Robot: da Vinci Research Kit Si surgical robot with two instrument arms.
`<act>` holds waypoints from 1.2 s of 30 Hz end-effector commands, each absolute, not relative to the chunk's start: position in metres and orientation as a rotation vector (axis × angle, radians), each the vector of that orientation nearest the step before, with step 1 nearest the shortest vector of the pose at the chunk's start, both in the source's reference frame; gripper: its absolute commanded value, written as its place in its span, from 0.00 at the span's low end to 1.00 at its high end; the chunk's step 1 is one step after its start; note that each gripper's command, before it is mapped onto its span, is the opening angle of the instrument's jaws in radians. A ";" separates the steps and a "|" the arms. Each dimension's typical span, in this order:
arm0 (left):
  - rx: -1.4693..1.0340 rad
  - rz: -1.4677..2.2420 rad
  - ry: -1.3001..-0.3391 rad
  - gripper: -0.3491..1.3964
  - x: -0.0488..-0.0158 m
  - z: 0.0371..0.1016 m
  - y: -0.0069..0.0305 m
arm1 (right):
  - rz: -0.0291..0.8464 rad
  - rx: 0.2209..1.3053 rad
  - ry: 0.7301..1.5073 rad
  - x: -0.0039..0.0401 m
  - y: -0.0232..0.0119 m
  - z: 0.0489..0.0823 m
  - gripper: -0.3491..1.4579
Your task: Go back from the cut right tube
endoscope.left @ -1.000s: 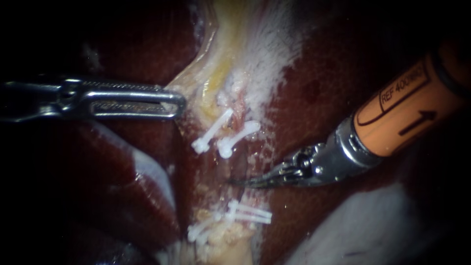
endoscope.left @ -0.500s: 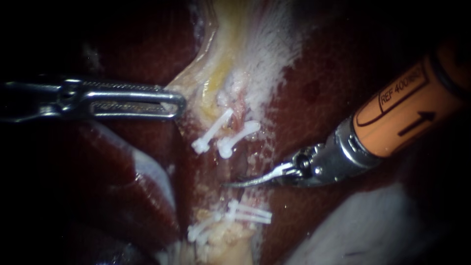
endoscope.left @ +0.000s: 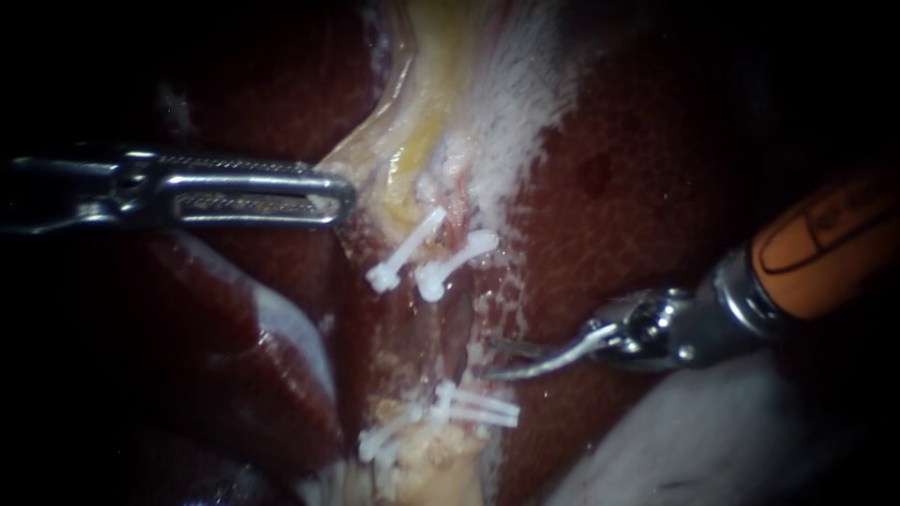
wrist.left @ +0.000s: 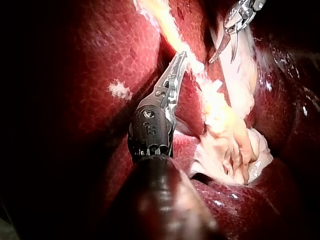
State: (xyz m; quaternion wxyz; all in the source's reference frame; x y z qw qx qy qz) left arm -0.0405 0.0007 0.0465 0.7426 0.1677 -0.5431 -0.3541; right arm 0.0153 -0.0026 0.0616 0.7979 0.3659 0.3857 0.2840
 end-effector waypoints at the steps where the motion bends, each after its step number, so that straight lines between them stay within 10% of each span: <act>1: 0.368 -0.776 -1.191 0.06 -0.0405 0.0466 0.0007 | 0.576 0.755 0.840 0.0152 -0.0023 0.0616 0.89; 16: 0.367 -0.775 -1.194 0.07 -0.0405 0.0471 0.0007 | 0.294 0.481 0.960 0.0134 0.0007 0.0616 0.99; 36: 0.367 -0.768 -1.177 0.08 -0.0404 0.0482 0.0007 | 0.161 0.392 0.998 0.0125 0.0036 0.0598 0.99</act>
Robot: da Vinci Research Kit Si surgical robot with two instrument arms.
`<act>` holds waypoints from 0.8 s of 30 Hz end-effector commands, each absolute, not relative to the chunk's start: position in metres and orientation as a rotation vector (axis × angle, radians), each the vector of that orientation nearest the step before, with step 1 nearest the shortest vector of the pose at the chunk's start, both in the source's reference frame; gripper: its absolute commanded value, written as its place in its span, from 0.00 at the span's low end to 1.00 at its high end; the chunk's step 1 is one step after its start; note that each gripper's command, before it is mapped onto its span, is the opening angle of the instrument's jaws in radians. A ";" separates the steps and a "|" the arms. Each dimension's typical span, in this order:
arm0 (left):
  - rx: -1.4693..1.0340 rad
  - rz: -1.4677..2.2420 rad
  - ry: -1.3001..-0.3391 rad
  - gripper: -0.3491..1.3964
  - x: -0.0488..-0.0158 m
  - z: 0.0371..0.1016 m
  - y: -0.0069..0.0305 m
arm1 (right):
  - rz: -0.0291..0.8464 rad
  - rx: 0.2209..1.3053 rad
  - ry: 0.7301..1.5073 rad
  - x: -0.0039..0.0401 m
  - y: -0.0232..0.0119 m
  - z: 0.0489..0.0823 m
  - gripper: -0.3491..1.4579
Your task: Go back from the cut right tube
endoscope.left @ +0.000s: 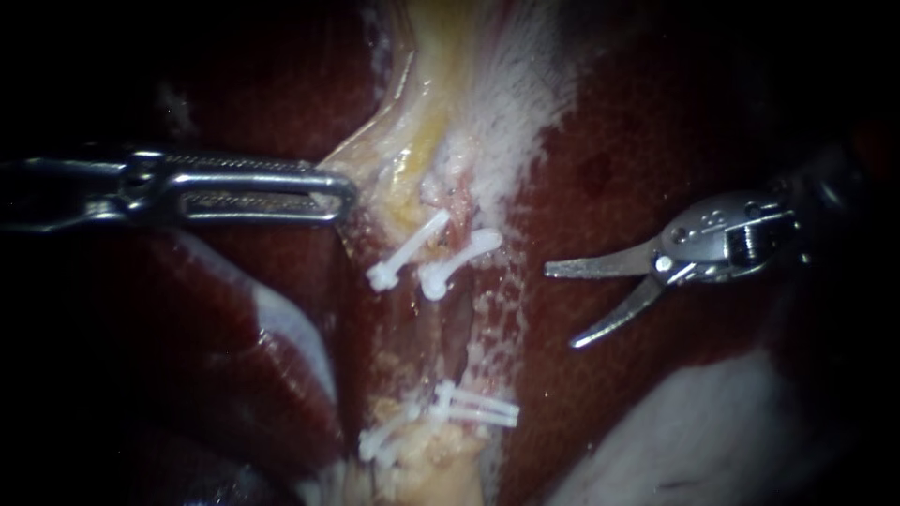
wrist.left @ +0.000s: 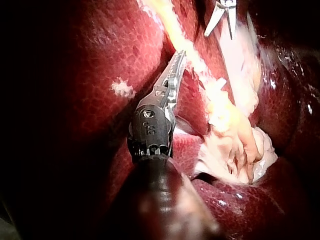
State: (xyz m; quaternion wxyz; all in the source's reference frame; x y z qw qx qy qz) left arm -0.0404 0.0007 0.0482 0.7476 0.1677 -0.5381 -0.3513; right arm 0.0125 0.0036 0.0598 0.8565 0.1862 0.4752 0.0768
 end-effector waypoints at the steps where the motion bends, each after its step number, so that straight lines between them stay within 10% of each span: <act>1: 0.367 -0.768 -1.174 0.08 -0.0404 0.0483 0.0007 | 0.161 0.392 0.998 0.0125 0.0036 0.0598 0.99; 24: 0.400 -0.777 -1.077 0.07 -0.0423 0.0539 -0.0014 | 0.154 0.389 1.000 0.0121 0.0034 0.0597 0.99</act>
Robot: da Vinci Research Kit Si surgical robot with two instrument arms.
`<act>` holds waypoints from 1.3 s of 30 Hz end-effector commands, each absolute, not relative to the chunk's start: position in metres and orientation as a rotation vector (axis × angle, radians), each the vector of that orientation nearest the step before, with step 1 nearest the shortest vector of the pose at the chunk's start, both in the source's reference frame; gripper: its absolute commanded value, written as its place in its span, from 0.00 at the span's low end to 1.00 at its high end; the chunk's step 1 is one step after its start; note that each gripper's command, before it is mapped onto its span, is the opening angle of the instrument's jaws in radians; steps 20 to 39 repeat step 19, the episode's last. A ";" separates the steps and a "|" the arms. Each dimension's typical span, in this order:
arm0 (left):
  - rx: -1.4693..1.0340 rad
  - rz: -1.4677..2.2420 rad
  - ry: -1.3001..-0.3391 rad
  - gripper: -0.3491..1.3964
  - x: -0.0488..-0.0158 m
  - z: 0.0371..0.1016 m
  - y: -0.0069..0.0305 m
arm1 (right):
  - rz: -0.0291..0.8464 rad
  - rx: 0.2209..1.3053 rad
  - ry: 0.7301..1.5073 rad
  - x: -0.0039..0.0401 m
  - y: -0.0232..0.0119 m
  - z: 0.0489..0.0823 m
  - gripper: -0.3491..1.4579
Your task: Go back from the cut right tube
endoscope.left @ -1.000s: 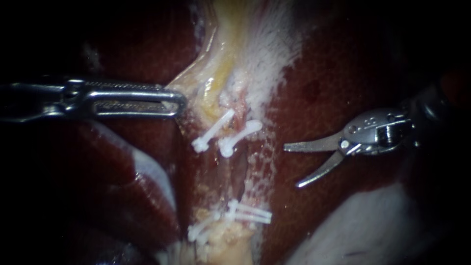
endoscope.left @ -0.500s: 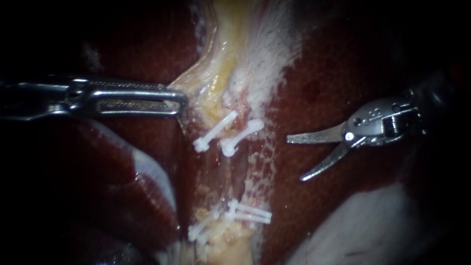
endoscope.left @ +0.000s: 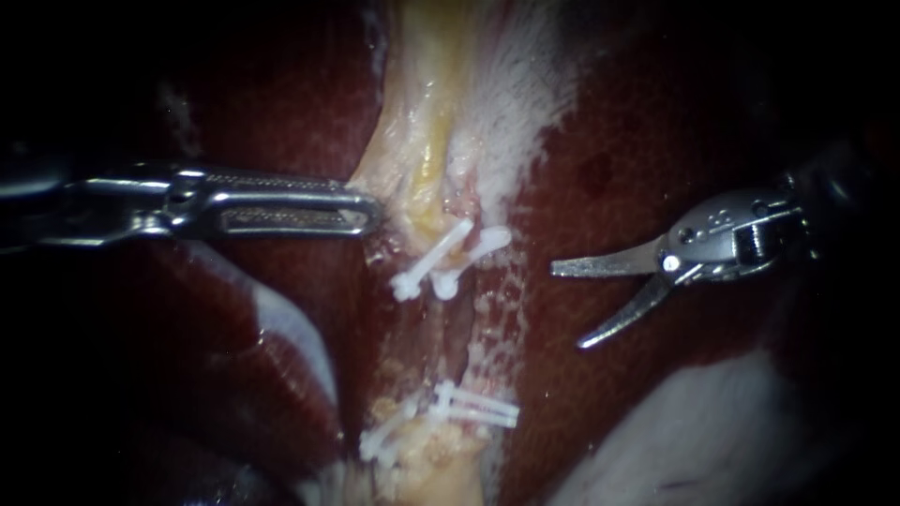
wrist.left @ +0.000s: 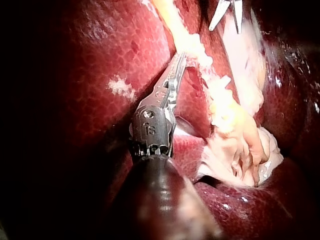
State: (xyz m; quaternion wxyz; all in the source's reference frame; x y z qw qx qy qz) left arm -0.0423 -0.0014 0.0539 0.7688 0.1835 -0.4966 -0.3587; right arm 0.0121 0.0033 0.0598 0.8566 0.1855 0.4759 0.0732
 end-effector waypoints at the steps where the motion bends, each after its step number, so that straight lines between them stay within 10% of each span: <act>1: 0.400 -0.776 -1.074 0.07 -0.0424 0.0540 -0.0015 | 0.154 0.389 1.000 0.0120 0.0034 0.0597 0.99; 39: 0.408 -0.774 -1.066 0.07 -0.0425 0.0544 -0.0017 | 0.154 0.389 1.000 0.0119 0.0033 0.0597 0.99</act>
